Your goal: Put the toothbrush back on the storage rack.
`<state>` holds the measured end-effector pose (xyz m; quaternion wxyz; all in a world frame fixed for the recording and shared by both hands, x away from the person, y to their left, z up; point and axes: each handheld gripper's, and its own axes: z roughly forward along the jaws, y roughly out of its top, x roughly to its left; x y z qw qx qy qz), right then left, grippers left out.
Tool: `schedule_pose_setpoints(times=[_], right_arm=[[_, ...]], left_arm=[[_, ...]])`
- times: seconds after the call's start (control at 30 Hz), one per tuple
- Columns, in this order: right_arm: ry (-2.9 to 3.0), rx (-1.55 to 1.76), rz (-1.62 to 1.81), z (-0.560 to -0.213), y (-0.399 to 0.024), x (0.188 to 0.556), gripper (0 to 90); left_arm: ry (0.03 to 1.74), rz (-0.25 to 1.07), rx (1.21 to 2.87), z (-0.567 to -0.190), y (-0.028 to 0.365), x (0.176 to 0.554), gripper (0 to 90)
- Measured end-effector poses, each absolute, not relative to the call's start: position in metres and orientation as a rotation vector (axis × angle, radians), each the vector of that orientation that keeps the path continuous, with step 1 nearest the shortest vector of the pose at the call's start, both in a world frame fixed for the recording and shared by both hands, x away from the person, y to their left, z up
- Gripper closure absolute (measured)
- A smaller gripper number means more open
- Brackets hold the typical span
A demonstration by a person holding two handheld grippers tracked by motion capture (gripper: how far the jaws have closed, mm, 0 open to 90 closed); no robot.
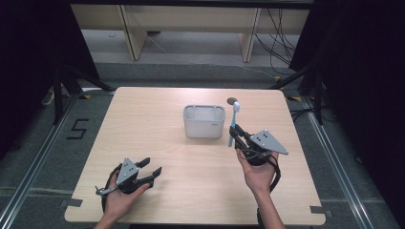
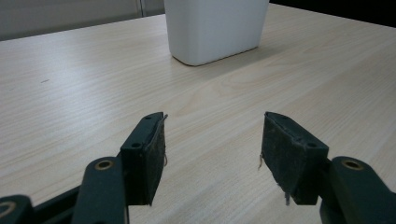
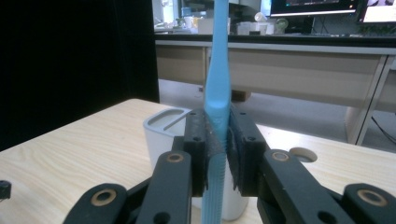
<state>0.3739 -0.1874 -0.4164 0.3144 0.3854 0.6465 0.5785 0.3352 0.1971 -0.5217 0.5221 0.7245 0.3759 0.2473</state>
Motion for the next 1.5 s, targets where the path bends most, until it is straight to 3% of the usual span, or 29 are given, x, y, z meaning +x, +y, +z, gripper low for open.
schedule_pose_setpoints(times=[1.5], right_arm=[[1.635,1.014,1.521,-0.392,-0.175,0.425,79.2]], left_arm=[[0.904,0.592,1.72,-0.522,0.195,0.335,40.2]])
